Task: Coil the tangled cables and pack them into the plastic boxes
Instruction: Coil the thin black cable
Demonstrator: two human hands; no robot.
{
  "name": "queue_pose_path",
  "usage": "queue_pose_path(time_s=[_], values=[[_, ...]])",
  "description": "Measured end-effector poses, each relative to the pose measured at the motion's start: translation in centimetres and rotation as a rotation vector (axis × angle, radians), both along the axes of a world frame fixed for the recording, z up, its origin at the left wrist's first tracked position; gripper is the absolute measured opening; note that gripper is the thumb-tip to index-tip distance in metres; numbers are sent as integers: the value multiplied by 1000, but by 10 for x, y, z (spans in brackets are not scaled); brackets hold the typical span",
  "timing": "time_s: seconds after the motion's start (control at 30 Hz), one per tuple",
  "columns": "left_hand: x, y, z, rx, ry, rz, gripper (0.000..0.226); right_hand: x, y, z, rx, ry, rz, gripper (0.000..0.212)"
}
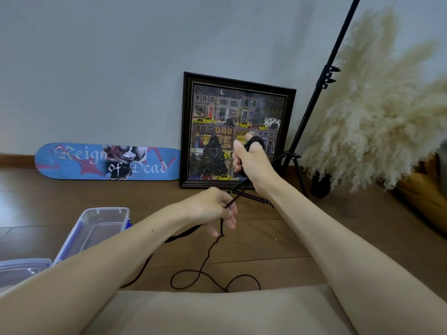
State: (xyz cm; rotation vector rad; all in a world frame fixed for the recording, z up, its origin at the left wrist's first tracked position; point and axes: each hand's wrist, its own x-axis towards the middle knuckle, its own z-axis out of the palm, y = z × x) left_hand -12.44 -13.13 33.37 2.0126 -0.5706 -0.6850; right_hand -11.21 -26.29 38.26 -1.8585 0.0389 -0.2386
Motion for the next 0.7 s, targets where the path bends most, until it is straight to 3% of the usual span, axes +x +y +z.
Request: queue_pose_path(time_s=[0.07,0.13,0.27,0.53,0.7], values=[[-2,1,7,20,0,-50,9,-2,3,-1,-123,-14,-9,45],[0,3,16,20,-44,-37,10,1,0,-6,-287,-11,3,37],[6,9,24,120,-283,17,15,6,-3,-17,-478,128,83,42],[18,24,18,276,-709,169,27,-1,1,-20,-499,353,397,33],[15,24,23,190,-837,202,30,-8,-1,-5,-301,529,580,79]])
